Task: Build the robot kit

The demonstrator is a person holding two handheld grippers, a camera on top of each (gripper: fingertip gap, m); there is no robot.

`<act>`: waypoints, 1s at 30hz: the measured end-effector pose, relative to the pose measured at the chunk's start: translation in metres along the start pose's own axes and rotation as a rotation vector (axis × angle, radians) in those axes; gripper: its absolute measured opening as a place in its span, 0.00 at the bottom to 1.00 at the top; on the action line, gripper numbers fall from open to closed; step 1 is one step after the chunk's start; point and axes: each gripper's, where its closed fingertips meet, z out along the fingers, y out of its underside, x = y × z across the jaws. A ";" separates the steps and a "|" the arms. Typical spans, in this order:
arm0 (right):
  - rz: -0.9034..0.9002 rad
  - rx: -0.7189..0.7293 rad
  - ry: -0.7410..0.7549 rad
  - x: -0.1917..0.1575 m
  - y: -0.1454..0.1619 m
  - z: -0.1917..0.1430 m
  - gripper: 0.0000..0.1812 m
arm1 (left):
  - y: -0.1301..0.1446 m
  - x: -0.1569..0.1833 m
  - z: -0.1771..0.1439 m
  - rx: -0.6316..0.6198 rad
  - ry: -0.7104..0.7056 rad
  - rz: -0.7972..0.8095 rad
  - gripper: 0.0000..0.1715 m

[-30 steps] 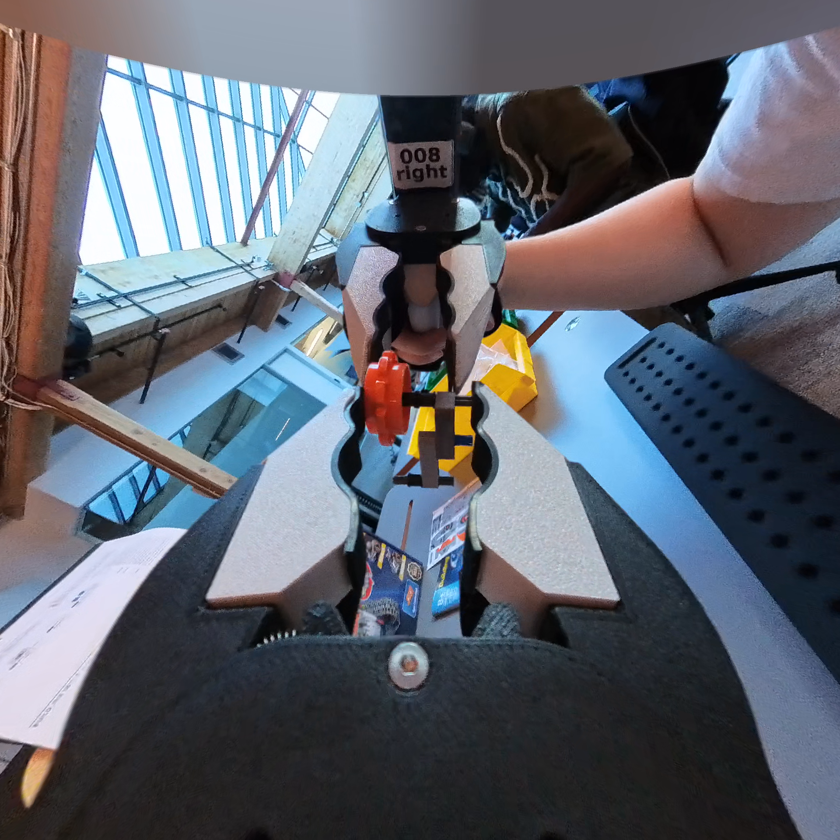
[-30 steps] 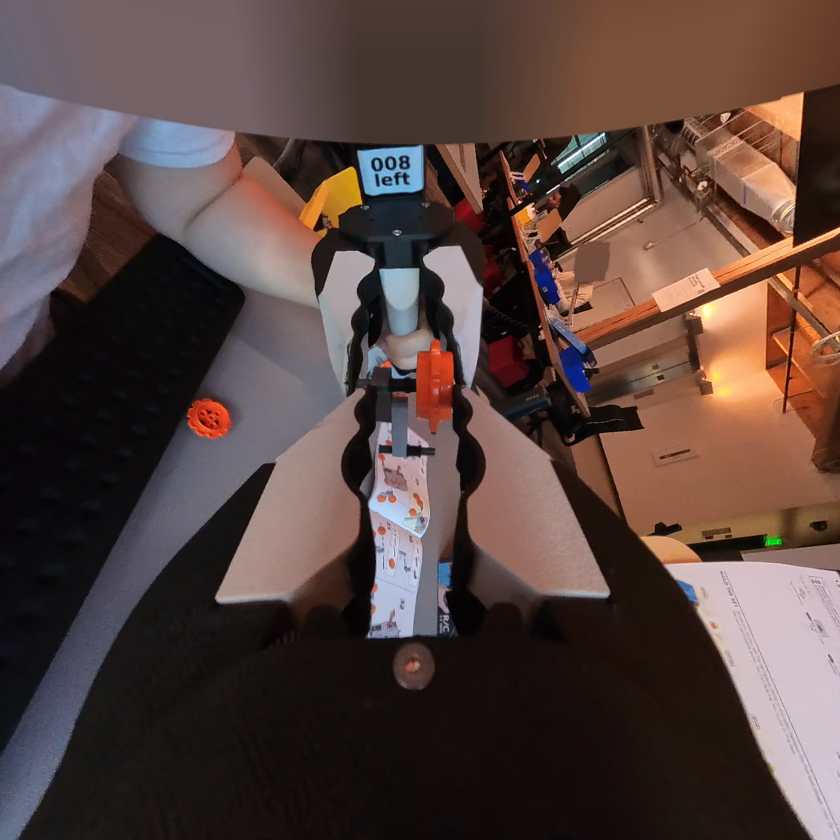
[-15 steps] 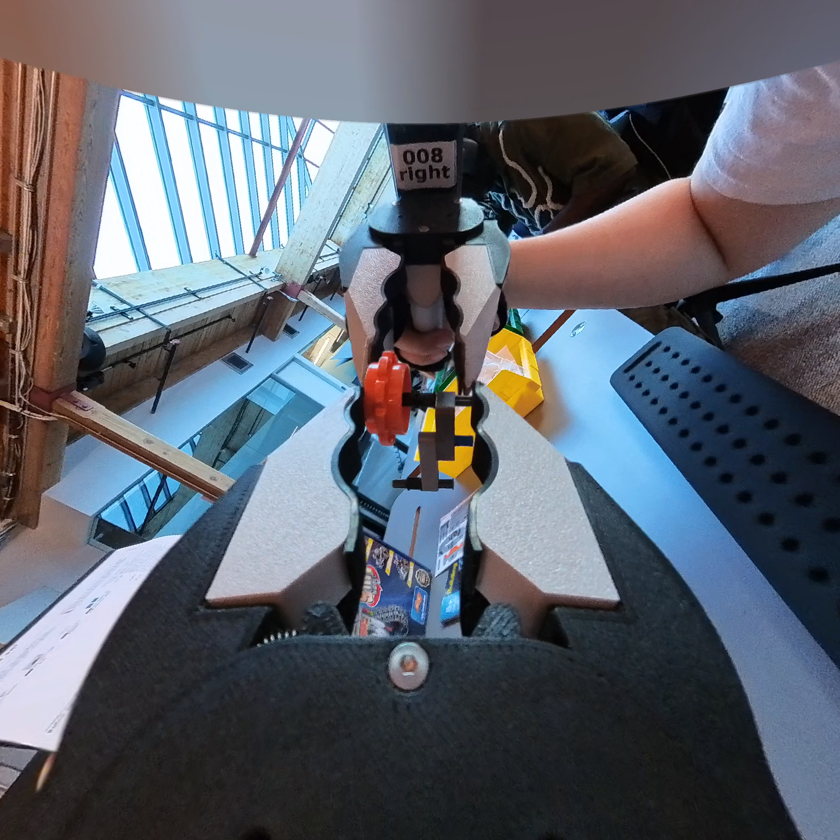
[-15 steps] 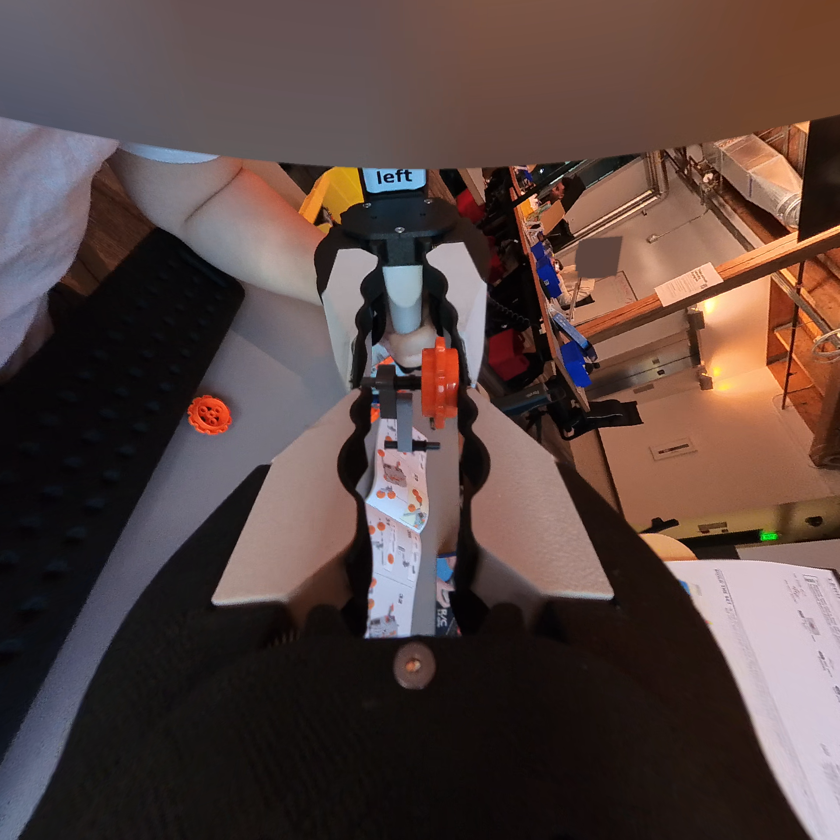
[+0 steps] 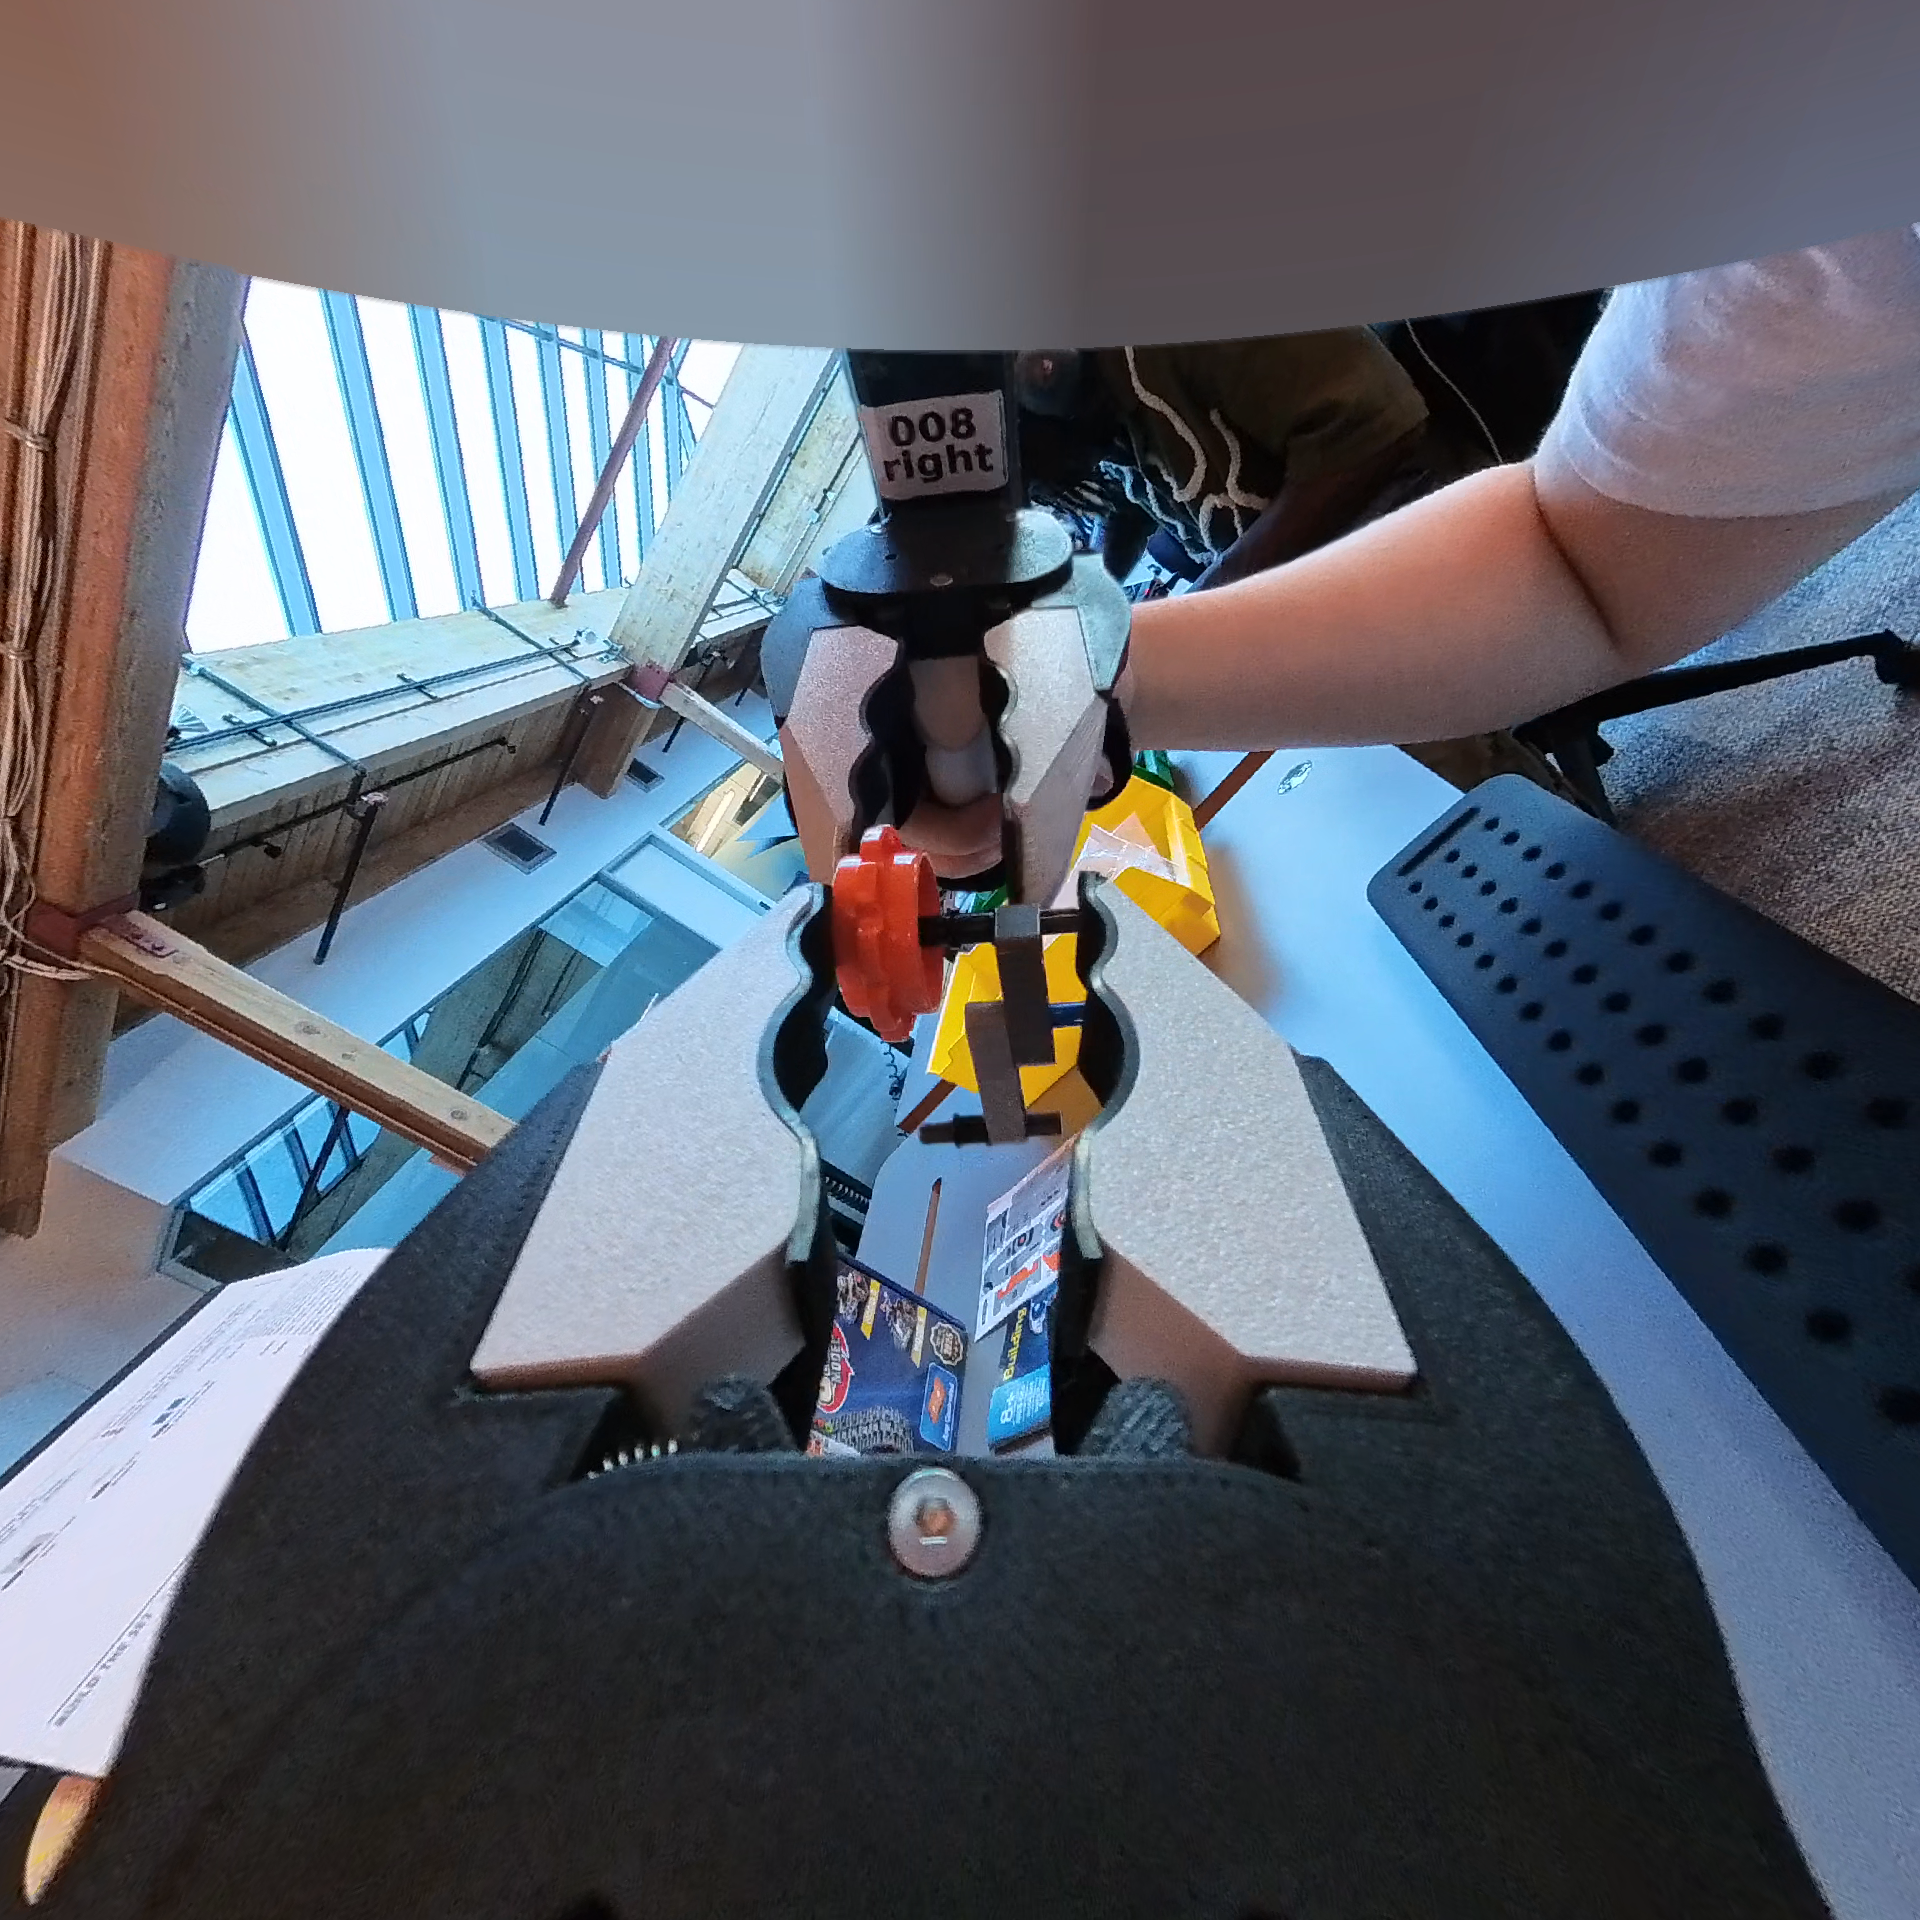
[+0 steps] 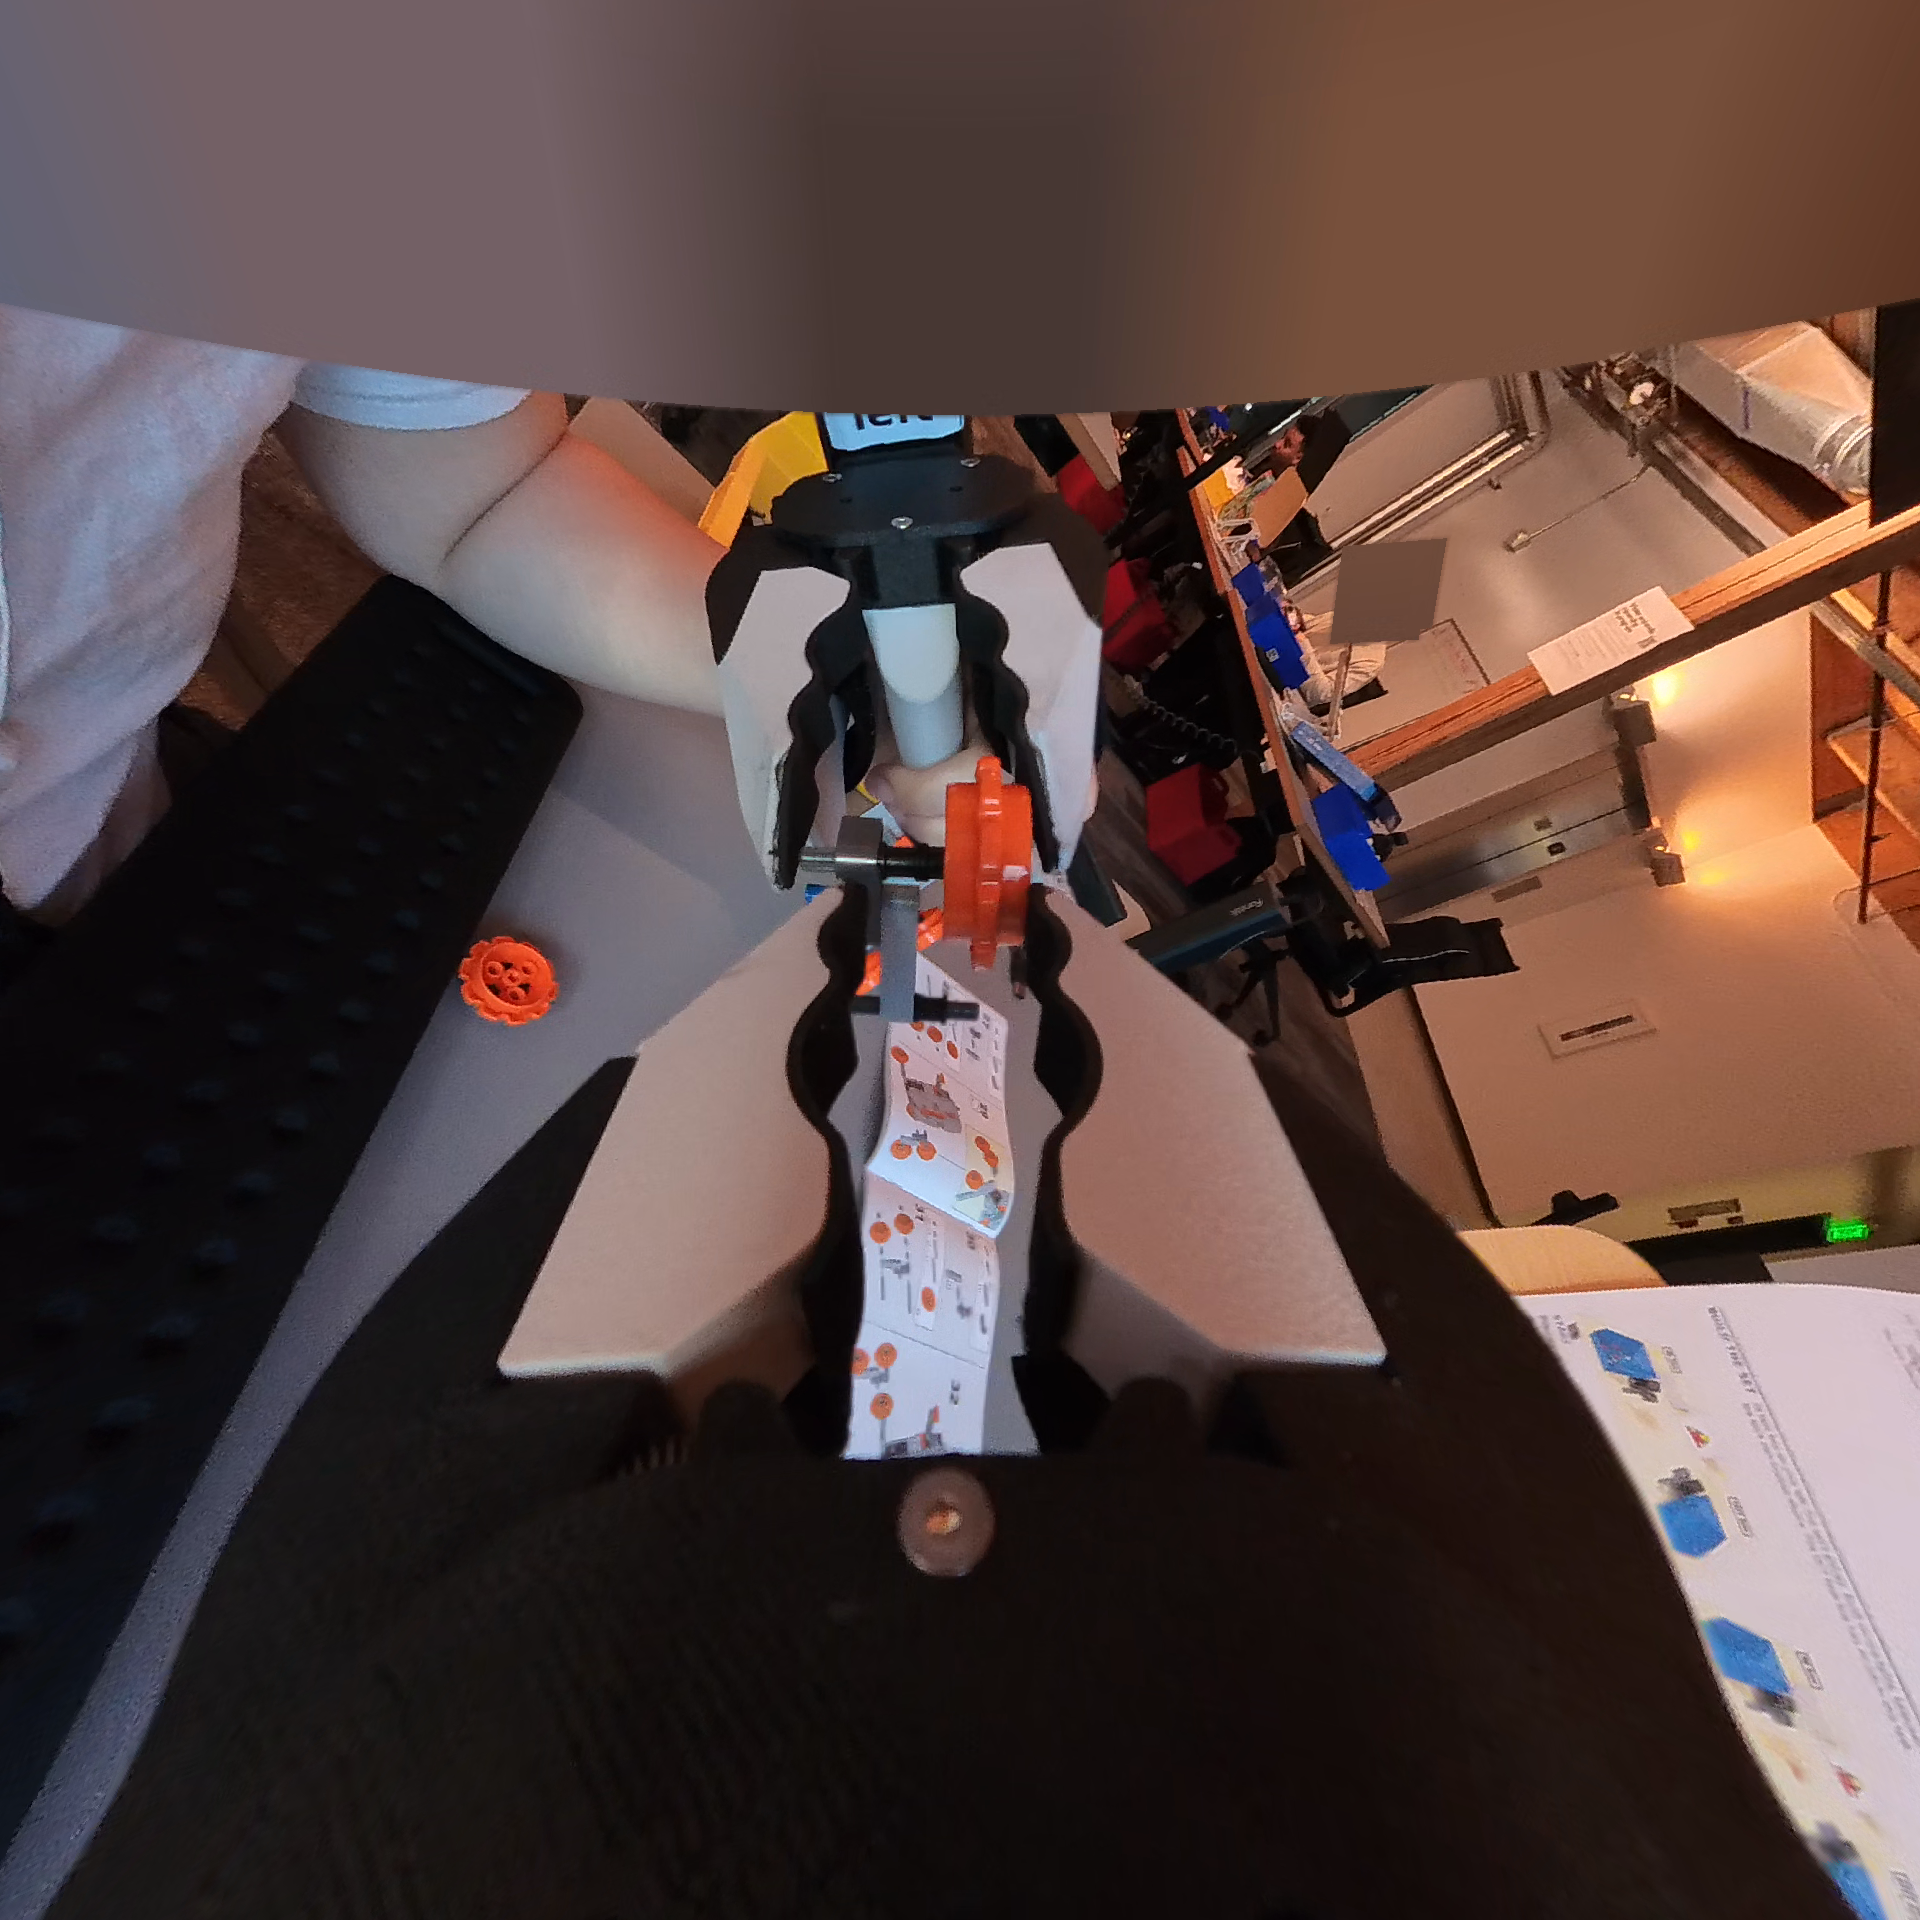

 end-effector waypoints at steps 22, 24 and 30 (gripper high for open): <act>-0.053 0.035 0.011 -0.004 -0.013 0.002 0.19 | -0.012 0.002 -0.003 0.030 -0.005 0.047 0.26; -0.055 0.040 0.011 -0.004 -0.014 0.001 0.18 | -0.013 0.002 -0.003 0.033 -0.003 0.048 0.26; -0.057 0.022 0.022 -0.004 -0.012 0.002 0.18 | -0.009 0.002 -0.003 0.025 0.005 0.048 0.26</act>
